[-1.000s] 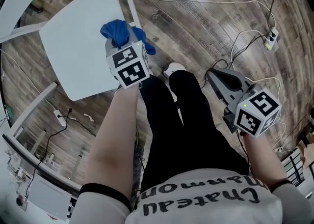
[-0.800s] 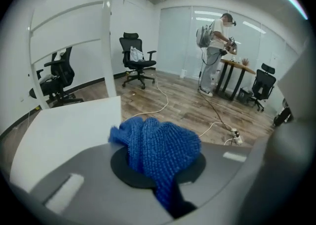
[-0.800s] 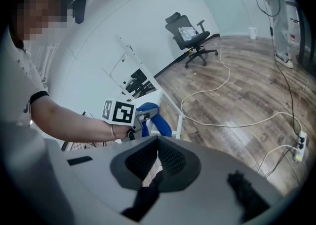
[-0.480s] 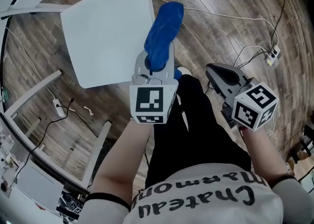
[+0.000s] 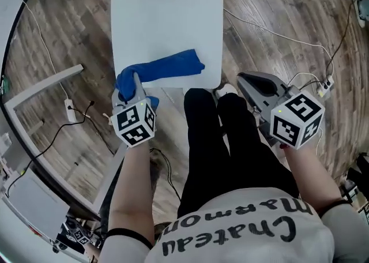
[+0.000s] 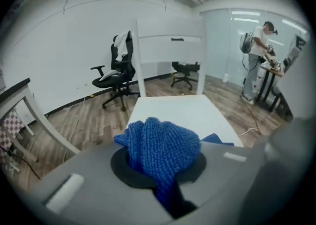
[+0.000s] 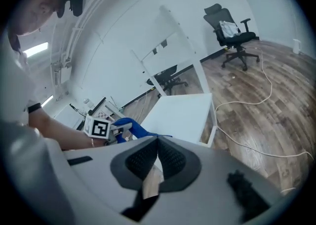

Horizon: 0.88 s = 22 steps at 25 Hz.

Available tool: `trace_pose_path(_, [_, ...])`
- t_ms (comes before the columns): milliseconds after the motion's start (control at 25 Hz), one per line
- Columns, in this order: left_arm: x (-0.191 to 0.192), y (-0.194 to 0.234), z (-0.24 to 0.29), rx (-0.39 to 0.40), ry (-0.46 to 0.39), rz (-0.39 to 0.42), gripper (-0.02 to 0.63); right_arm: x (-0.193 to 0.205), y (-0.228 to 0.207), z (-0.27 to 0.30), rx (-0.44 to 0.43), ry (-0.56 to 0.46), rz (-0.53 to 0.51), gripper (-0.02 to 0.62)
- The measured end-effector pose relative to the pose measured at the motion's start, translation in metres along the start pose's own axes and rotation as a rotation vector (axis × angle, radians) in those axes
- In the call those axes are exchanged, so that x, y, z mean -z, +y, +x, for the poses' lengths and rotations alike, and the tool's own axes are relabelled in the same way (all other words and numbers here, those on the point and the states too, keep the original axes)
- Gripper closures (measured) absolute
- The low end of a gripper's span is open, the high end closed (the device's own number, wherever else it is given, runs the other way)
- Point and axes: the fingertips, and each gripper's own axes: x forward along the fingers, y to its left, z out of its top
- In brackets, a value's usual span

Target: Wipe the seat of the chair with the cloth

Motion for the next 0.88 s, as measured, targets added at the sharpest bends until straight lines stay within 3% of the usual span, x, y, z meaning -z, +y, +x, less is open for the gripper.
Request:
trace_pose_path(120, [0.015,0.050,0.029,-0.060,0.072,0.001,0.565,0.007,0.018,0.018,-0.013,0.040,-0.009,0.581])
trace_pose_path(200, [0.017,0.067,0.047,-0.045,0.104,0.038,0.565,0.011,0.023,0.029,-0.001,0.053,-0.002,0.581])
trace_pose_path(360, [0.022,0.082,0.075,0.008,0.155,0.188,0.565,0.018,0.030,0.049,0.032,0.055,0.040,0.581])
trace_pose_path(520, [0.031,0.103,0.096,0.010,0.208,0.216,0.565,0.023,0.036,0.064,0.049,0.044,0.080,0.581])
trace_pose_path(680, [0.028,0.108,0.114,0.050,0.185,0.226,0.565,0.031,0.038,0.073,0.060,0.047,0.110,0.581])
trace_pose_path(880, [0.022,0.083,0.122,0.084,0.072,0.181,0.566,0.043,0.032,0.074,0.076,0.063,0.132,0.581])
